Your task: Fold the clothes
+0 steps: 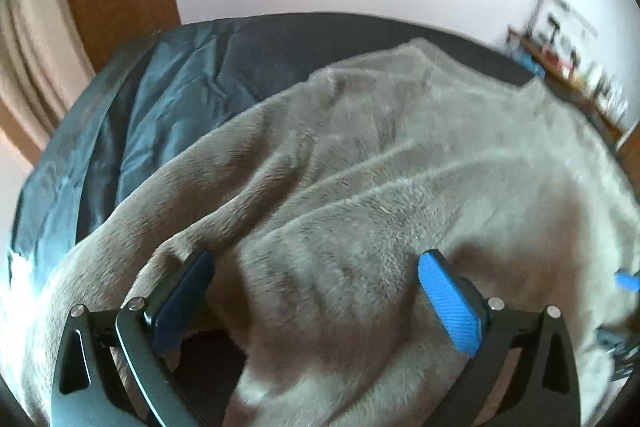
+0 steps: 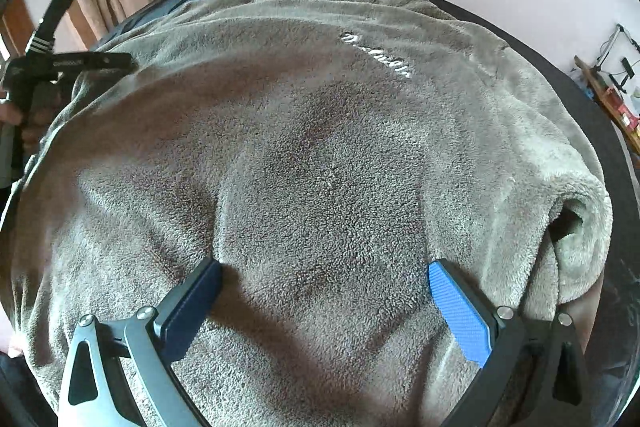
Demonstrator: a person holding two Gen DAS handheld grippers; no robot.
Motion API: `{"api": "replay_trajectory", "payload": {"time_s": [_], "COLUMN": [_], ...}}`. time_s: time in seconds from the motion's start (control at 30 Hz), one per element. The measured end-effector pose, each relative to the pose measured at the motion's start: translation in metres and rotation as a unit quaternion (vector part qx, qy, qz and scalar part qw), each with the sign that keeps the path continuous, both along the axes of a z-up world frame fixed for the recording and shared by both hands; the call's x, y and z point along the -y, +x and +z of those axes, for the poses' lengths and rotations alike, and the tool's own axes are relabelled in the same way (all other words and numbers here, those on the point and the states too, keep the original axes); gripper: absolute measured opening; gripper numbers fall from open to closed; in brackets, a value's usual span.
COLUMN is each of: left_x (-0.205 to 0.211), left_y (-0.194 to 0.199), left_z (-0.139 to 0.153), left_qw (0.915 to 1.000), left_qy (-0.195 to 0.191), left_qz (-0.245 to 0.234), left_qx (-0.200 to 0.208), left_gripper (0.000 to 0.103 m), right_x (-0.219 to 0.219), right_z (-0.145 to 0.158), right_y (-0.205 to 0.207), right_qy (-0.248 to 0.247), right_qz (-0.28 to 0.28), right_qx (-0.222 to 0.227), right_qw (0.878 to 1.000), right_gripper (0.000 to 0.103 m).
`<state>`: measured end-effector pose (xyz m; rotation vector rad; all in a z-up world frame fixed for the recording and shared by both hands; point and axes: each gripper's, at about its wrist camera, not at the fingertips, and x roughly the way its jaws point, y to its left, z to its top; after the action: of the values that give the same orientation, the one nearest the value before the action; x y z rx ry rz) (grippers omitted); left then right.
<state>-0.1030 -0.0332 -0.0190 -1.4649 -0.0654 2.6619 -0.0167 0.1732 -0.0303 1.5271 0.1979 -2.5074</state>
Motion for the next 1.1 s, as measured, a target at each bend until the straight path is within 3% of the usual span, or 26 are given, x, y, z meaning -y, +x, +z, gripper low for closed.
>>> {"api": "replay_trajectory", "payload": {"time_s": [0.2, 0.33, 0.43, 0.57, 0.97, 1.1], "left_x": [0.049, 0.04, 0.011, 0.002, 0.012, 0.002], "left_y": [-0.015, -0.025, -0.038, -0.062, -0.145, -0.138], "left_z": [0.007, 0.005, -0.005, -0.024, -0.029, -0.028], "left_qw": [0.9912, 0.99, 0.9951, 0.993, 0.992, 0.9931], "left_qy": [0.091, 0.109, 0.046, -0.039, -0.045, -0.061], "left_qz": [0.096, 0.088, 0.083, 0.108, 0.115, 0.099], "left_qx": [0.007, 0.02, 0.028, 0.028, 0.027, 0.016], "left_gripper": [0.103, 0.103, 0.103, 0.103, 0.103, 0.103], "right_x": [-0.007, -0.009, -0.011, -0.013, -0.009, -0.009], "right_z": [-0.001, -0.002, -0.002, -0.003, -0.006, -0.008], "right_y": [-0.001, -0.002, -0.002, -0.003, -0.019, -0.022], "right_qy": [-0.001, -0.001, -0.001, 0.0, 0.004, 0.001], "right_qz": [-0.004, -0.005, -0.007, -0.009, -0.036, -0.04], "right_qx": [-0.007, -0.009, -0.009, -0.005, 0.008, -0.001], "right_qw": [1.0, 1.0, 1.0, 1.0, 0.999, 0.999], "right_gripper": [0.103, 0.103, 0.103, 0.103, 0.103, 0.103]}}
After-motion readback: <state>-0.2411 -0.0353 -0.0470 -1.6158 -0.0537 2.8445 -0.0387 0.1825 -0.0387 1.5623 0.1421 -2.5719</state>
